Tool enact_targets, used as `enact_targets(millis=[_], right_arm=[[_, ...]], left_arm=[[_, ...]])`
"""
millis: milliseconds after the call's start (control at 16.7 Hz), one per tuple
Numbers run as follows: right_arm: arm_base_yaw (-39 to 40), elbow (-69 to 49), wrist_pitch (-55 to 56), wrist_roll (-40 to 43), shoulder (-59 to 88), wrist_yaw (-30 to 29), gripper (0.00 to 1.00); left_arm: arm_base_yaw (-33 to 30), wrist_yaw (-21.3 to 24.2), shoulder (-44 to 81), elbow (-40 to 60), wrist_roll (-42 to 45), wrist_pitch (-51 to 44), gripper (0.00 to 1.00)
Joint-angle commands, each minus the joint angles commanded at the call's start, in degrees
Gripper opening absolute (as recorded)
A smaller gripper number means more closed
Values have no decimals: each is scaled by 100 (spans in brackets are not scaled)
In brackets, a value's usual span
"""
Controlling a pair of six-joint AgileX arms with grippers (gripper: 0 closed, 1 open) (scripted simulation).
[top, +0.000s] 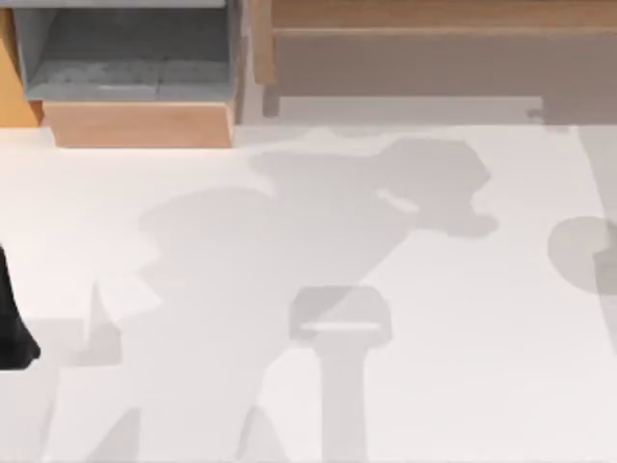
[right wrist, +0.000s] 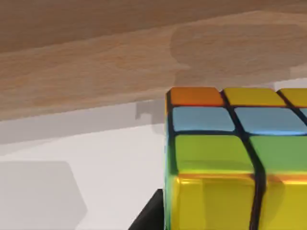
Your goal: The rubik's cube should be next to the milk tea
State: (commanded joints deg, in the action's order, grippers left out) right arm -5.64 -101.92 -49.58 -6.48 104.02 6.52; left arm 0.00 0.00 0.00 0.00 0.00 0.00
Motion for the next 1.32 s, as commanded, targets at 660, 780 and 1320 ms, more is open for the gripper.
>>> enact_targets(millis=[660, 780, 1320], right_arm=[[1412, 653, -1545, -306, 1566, -552, 0], [1422, 659, -1533, -306, 1558, -546, 0], [1572, 754, -1277, -304, 1371, -485, 0]], left_arm=[[0, 0, 0, 0, 0, 0, 100], [0, 0, 0, 0, 0, 0, 100], [0, 0, 0, 0, 0, 0, 100]])
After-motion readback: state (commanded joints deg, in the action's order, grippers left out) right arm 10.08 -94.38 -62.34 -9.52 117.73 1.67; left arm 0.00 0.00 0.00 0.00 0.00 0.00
